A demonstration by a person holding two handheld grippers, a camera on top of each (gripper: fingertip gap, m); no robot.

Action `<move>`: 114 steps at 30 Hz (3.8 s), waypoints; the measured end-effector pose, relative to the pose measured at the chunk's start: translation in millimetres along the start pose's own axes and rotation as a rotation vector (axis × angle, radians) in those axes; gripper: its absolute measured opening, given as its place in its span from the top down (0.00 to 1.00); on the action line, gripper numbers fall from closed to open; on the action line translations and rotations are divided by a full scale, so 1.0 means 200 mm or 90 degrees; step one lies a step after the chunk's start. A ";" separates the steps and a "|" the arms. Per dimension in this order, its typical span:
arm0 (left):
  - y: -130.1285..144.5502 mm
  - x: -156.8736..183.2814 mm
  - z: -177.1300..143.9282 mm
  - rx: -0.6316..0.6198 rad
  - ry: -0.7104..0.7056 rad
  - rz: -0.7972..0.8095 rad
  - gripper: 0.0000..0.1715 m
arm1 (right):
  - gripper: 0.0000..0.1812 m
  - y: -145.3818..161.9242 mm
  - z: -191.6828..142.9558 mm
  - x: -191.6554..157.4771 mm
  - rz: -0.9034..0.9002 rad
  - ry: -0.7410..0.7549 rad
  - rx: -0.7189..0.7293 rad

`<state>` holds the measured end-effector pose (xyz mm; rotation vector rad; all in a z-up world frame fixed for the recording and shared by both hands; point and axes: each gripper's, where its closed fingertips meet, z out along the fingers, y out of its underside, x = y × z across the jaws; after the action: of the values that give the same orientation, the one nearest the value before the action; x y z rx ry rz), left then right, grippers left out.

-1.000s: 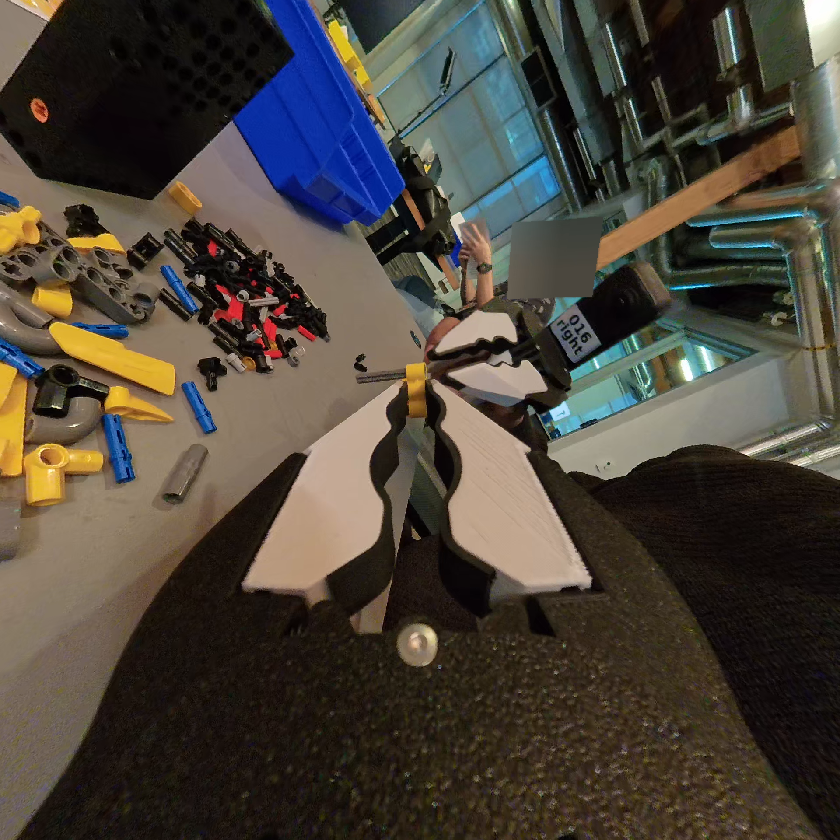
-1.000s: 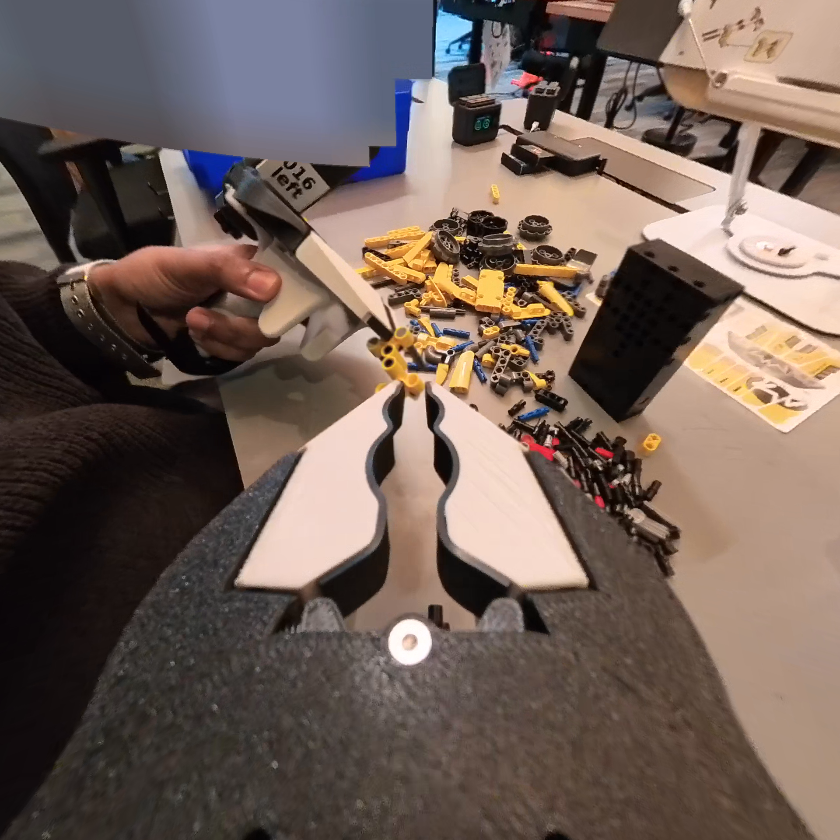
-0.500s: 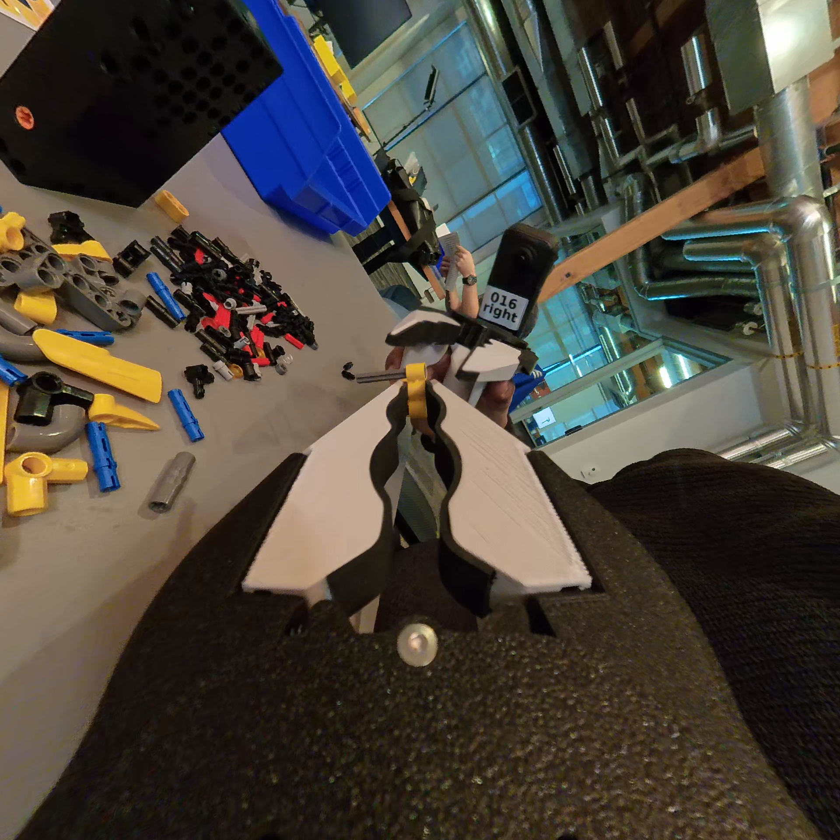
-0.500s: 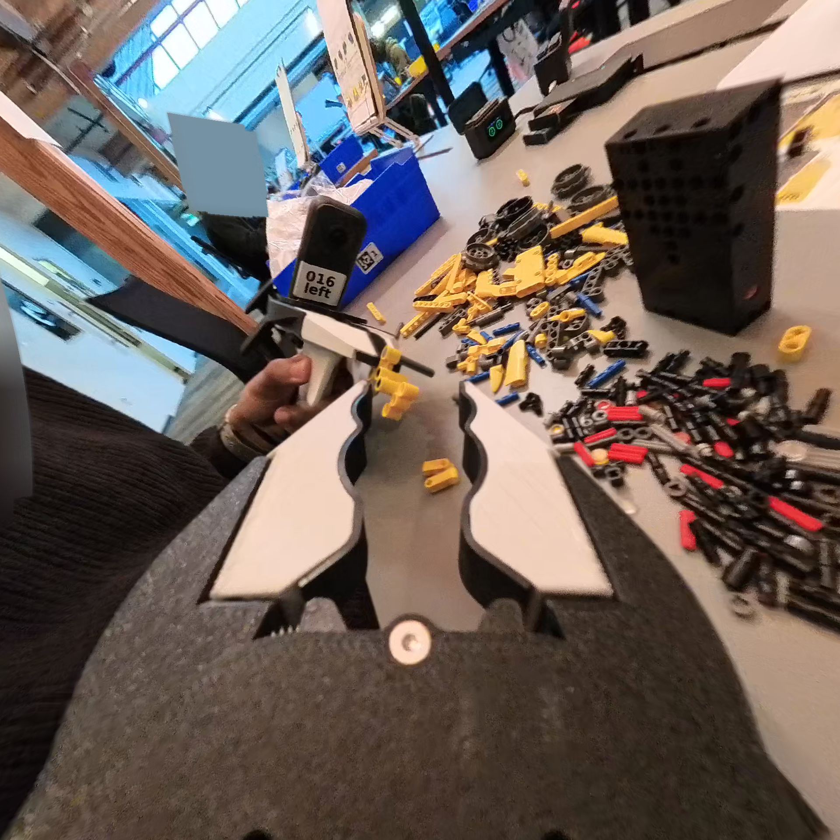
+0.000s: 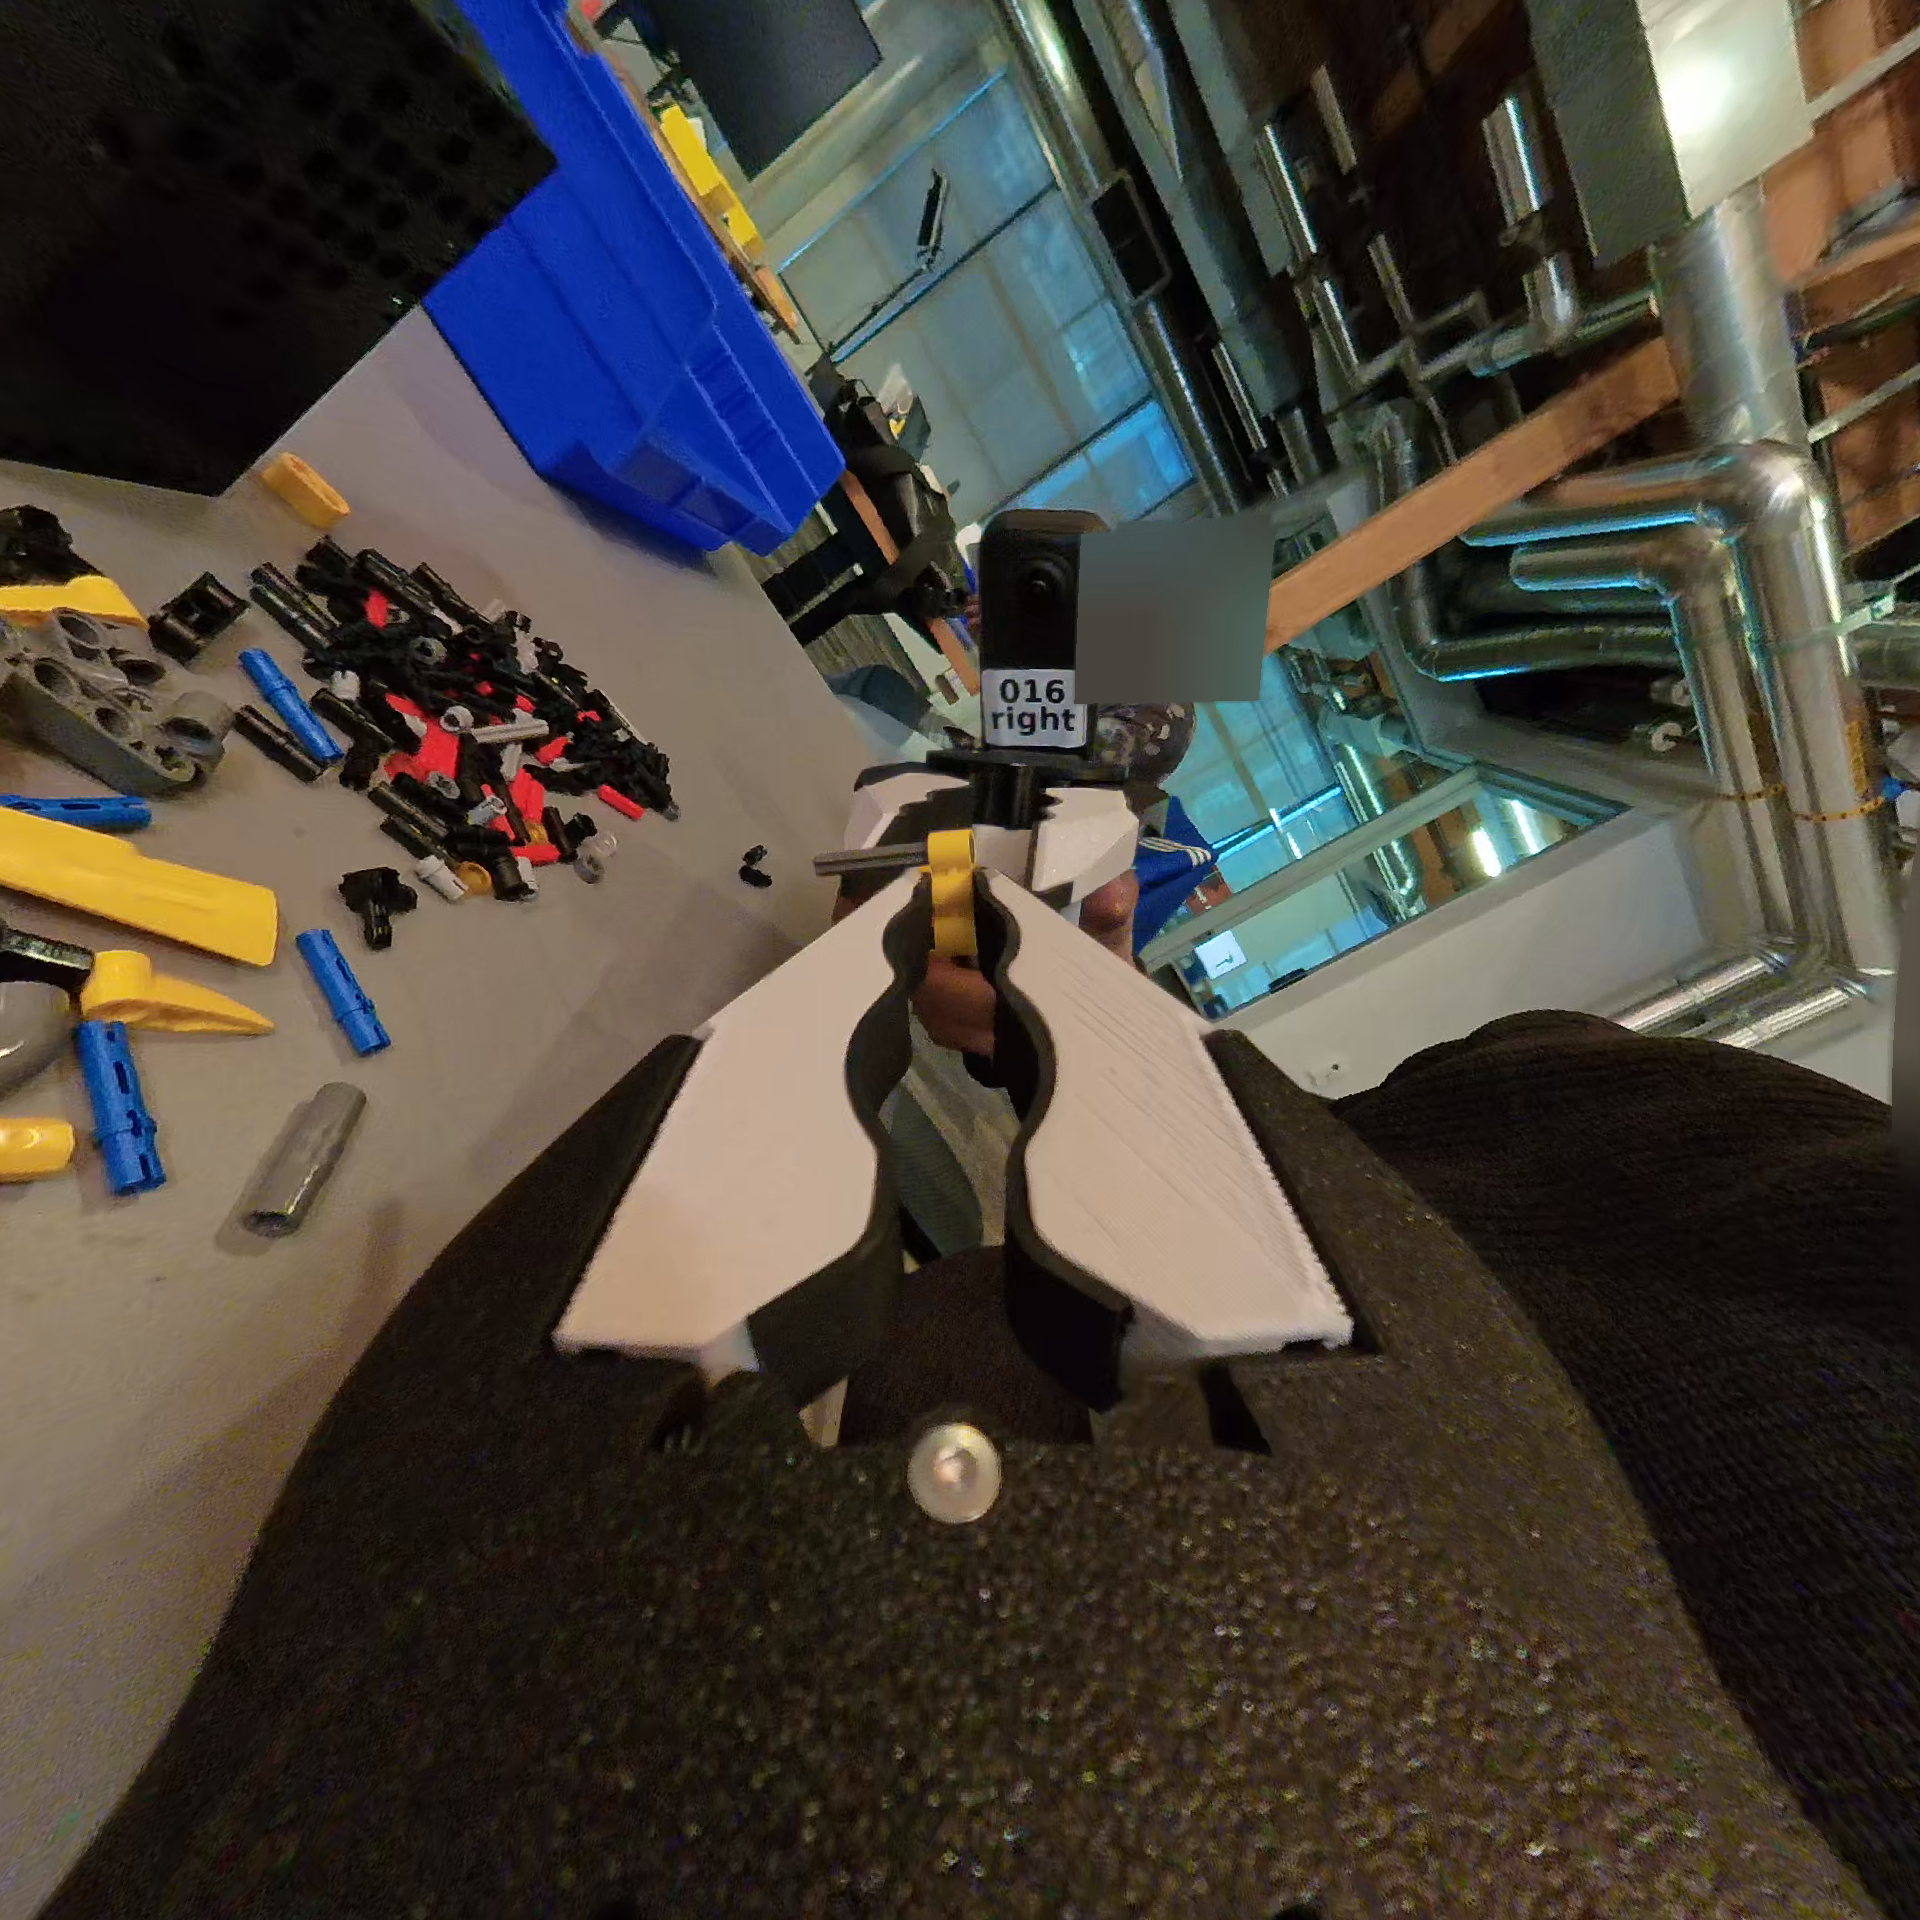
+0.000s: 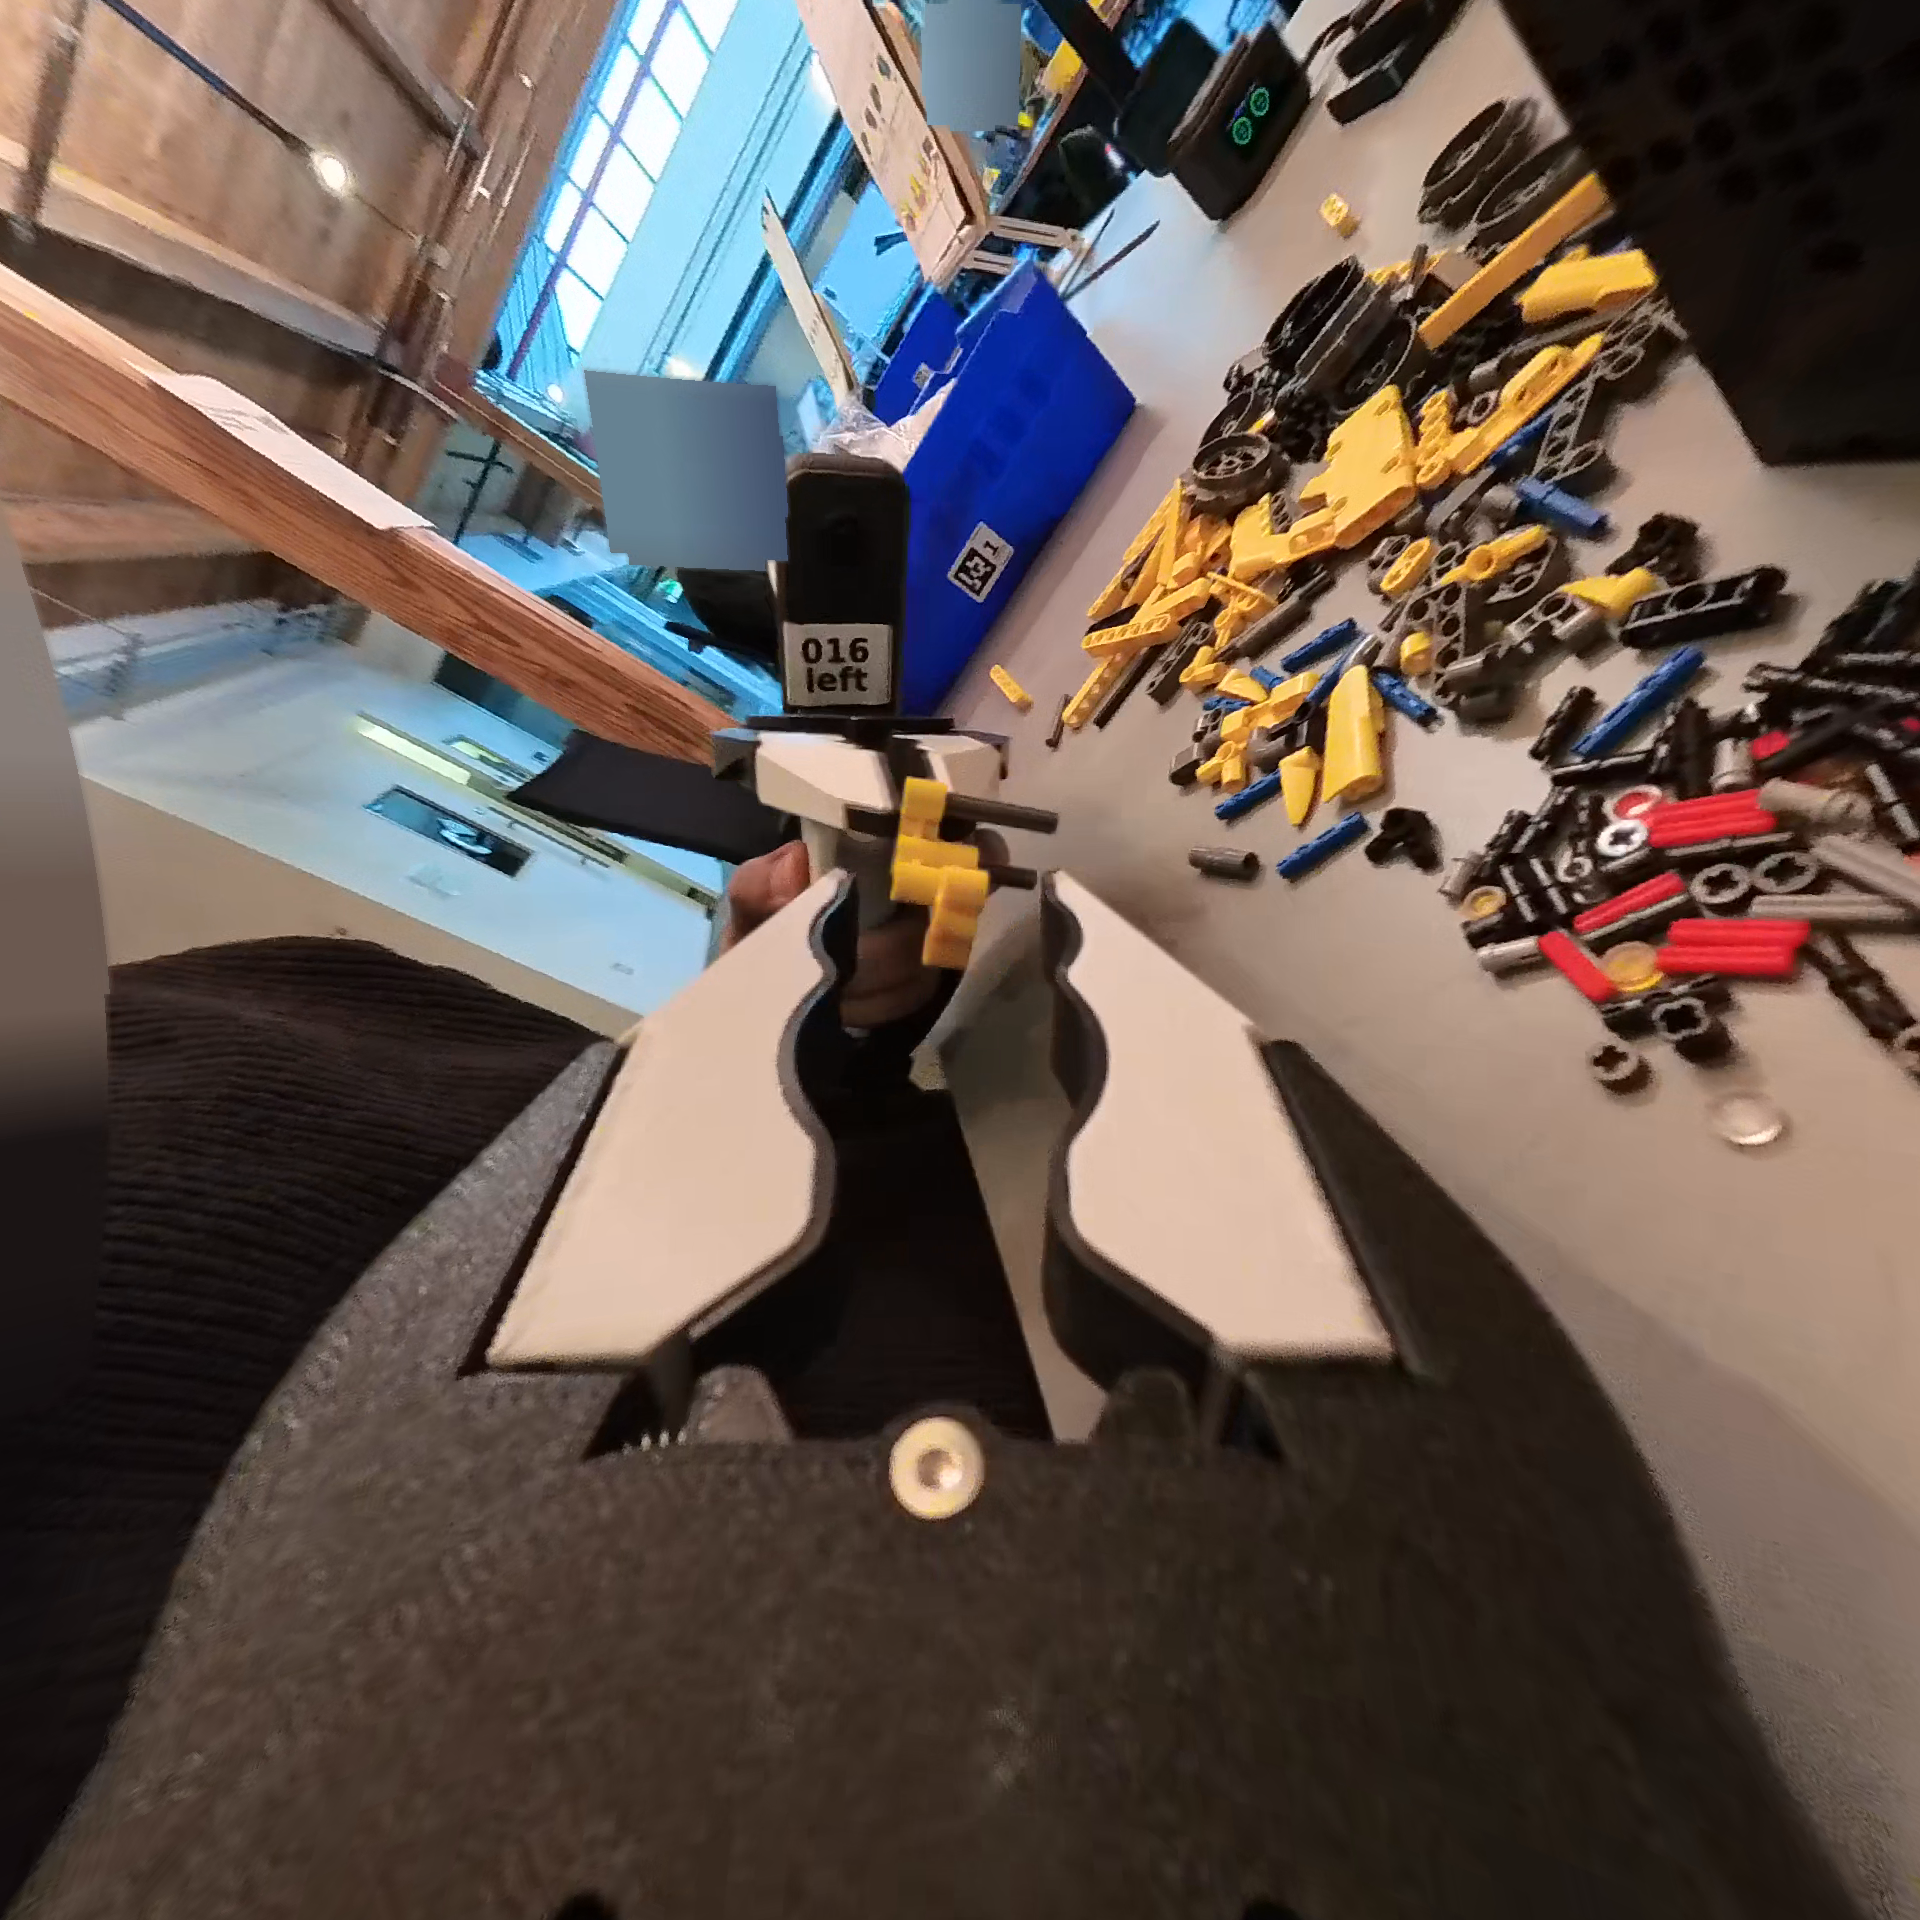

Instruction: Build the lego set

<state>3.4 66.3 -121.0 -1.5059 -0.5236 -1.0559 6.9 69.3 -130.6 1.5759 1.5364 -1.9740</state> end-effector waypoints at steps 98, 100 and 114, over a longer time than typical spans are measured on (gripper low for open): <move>-0.02 -0.21 -0.11 -0.013 -0.210 0.134 0.93 | 0.82 0.03 -0.43 0.32 -0.374 0.499 -0.136; -0.03 -0.24 -0.13 -0.016 -0.239 0.160 0.93 | 0.83 -0.06 -0.50 0.33 -0.381 0.514 -0.075; -0.10 -0.27 -0.19 -0.090 -0.302 0.277 0.93 | 1.00 -0.11 -0.67 0.59 -0.346 0.561 -0.018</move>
<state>-50.5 48.3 -157.9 -1.9012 -0.4209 -0.4018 24.2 235.0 -198.1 2.3870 2.5061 -1.4627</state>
